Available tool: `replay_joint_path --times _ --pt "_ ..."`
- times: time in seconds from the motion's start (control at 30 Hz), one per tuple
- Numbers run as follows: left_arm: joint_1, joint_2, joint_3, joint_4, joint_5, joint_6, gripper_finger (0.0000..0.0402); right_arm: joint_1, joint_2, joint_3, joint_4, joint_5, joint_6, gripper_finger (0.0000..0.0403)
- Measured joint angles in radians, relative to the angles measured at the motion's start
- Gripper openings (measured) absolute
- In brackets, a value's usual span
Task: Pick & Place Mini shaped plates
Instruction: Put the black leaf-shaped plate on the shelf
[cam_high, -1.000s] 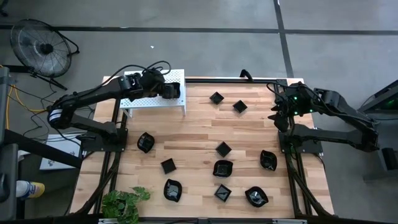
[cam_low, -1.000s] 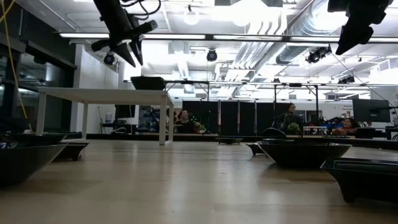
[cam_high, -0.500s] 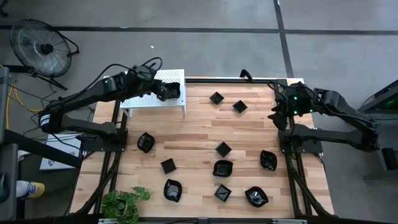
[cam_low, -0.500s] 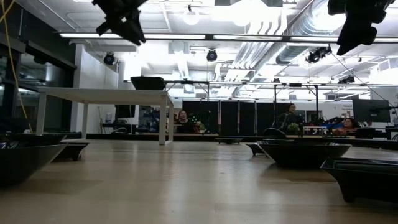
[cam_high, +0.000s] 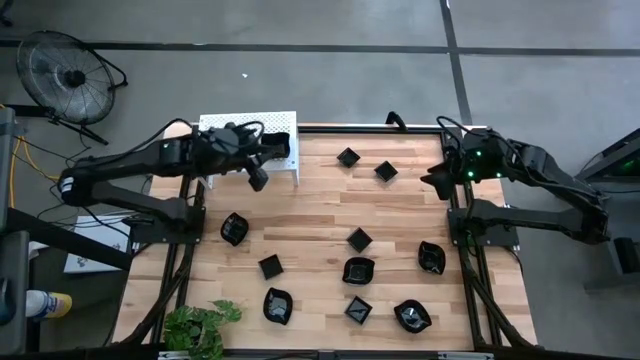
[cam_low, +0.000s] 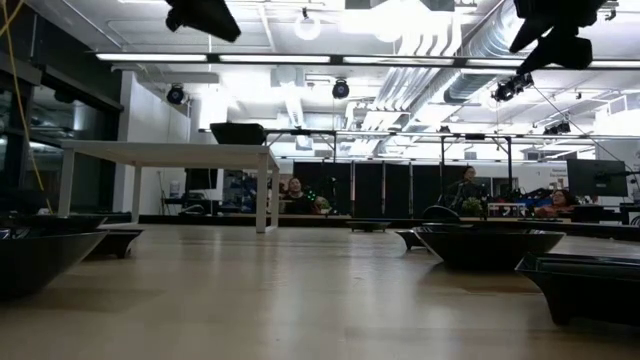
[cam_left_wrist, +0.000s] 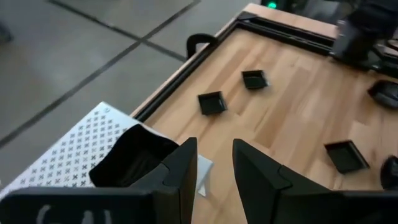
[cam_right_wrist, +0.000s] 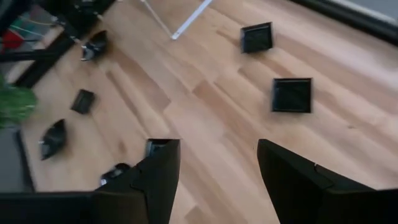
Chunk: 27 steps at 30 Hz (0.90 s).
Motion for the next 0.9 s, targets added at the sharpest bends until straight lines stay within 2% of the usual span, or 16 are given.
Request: replay_joint_path --times 0.17,0.43,0.57,0.7,0.9 --pt "-0.063 -0.070 0.000 -0.037 -0.080 0.029 0.0099 0.055 -0.020 0.000 0.067 -0.019 0.062 0.0209" --pt "-0.174 -0.132 -0.013 -0.070 -0.142 0.075 0.0099 0.268 -0.036 0.000 0.278 0.140 0.088 0.0209" --pt "-0.225 -0.145 -0.084 -0.007 -0.159 0.076 0.0099 0.388 -0.002 0.000 0.388 0.225 0.072 0.0209" --pt "-0.275 -0.155 -0.176 0.107 -0.157 0.024 0.0099 0.486 0.062 0.000 0.389 0.325 0.112 0.0209" --pt "-0.385 -0.144 -0.275 0.320 -0.157 -0.010 0.0099 0.611 0.169 0.000 0.383 0.331 0.168 0.0209"
